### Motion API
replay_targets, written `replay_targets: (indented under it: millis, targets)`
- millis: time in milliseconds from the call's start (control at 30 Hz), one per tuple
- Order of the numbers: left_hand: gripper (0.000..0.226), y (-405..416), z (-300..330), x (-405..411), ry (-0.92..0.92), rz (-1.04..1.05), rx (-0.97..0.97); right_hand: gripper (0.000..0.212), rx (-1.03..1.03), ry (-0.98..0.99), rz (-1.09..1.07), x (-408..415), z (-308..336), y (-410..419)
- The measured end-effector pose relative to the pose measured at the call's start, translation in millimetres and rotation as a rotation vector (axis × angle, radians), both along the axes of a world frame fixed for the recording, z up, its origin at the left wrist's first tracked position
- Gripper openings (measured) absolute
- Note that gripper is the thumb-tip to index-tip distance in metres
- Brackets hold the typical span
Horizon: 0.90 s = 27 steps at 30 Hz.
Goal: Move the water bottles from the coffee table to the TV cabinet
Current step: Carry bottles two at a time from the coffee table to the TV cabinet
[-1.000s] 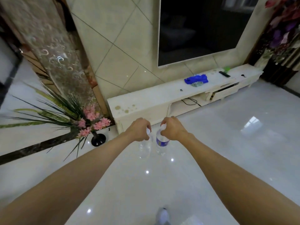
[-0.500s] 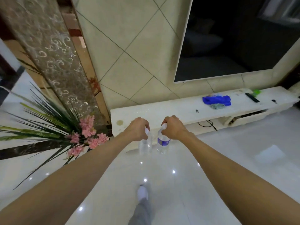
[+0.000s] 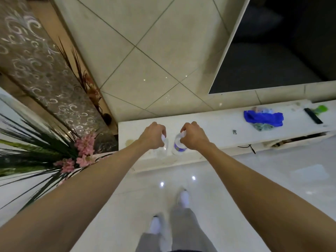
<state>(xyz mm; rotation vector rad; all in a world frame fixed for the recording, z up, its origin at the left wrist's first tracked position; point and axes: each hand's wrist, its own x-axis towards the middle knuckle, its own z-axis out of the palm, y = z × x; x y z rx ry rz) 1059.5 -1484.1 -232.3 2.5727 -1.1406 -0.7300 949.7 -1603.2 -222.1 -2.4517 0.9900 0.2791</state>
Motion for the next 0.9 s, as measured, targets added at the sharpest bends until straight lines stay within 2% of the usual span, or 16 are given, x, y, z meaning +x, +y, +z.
replay_targets:
  millis: [200,433,900]
  targets:
    - [0.033,-68.8,-40.3,47.2,0.017,0.118,0.036,0.037,0.005,0.049,0.078,76.7,-53.1,-67.6]
    - [0.031,-116.5,-114.0,97.0,0.03,0.179,0.103,0.028,0.015,0.053,0.185,135.2,-121.7,-118.0]
    - [0.028,-175.6,-245.1,192.0,0.073,0.404,0.076,0.034,0.048,0.117,0.239,243.7,-255.7,-164.5]
